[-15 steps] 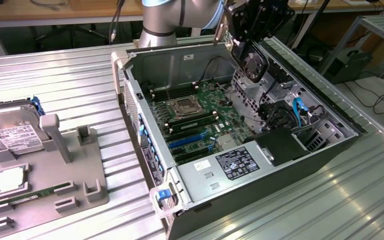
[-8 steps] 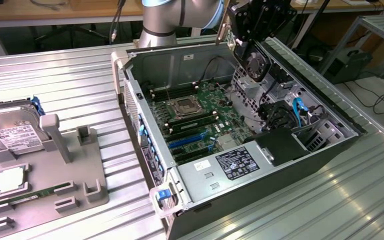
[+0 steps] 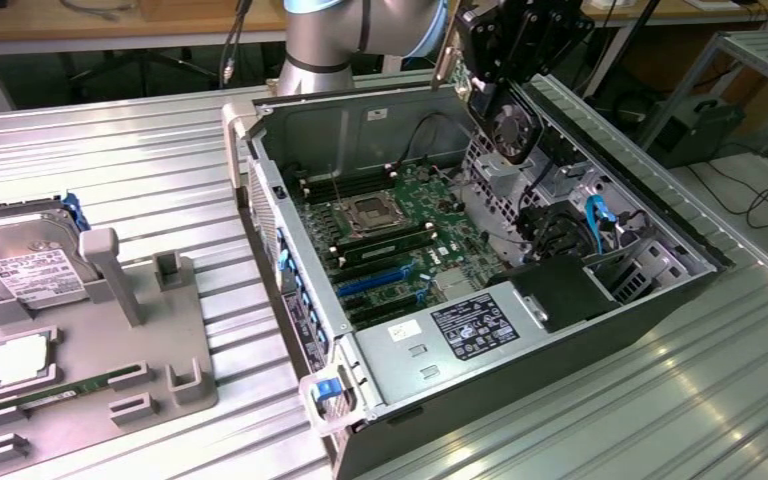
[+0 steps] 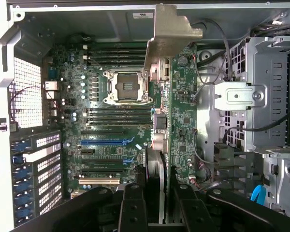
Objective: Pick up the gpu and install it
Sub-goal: 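Pick up the gpu and move the gpu toward the slot, then insert the gpu into the slot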
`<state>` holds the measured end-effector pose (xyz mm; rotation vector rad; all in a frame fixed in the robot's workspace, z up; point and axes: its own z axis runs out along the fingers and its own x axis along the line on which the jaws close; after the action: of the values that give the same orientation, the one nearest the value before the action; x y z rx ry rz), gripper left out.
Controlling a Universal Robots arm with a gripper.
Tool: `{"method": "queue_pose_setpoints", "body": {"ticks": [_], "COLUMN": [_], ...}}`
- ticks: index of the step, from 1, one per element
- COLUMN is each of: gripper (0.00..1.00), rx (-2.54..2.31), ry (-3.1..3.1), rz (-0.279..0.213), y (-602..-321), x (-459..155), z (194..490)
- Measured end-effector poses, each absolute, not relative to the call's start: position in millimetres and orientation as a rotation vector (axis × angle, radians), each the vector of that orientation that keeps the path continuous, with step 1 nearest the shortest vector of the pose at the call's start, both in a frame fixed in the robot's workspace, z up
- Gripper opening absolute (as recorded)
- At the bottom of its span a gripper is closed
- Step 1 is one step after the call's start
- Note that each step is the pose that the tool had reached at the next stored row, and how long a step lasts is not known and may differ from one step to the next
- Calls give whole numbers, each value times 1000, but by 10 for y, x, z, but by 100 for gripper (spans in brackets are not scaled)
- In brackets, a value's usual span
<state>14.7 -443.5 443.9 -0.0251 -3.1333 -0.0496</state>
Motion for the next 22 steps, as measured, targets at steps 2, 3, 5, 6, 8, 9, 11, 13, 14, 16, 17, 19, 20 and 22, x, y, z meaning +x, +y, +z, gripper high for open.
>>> {"method": "queue_pose_setpoints", "body": {"ticks": [2, 3, 5, 6, 8, 9, 11, 13, 14, 16, 17, 19, 20, 22], "gripper": [27, 27, 27, 27, 27, 27, 27, 27, 27, 27, 27, 27, 27, 27], "rx": [-25, -25, -25, -24, 13, 40, 85, 129, 146, 188, 207, 238, 252, 281], "ry": [-3133, -3133, -3133, -3133, -3133, -3133, -3131, -3129, -3128, -3126, -3124, -3122, -3120, -3118], "rz": [-50, -50, -50, -50, -49, -50, -49, -49, -49, -49, -49, -48, -48, -48], "y": [-4435, -4434, -4435, -4435, -4435, -4435, -4435, -4435, -4435, -4435, -4435, -4435, -4435, -4435], "x": [147, 147, 147, 147, 137, 136, 135, 134, 133, 132, 131, 127, 125, 117], "z": [4439, 4439, 4439, 4439, 4439, 4439, 4440, 4439, 4439, 4440, 4439, 4439, 4439, 4439]}}
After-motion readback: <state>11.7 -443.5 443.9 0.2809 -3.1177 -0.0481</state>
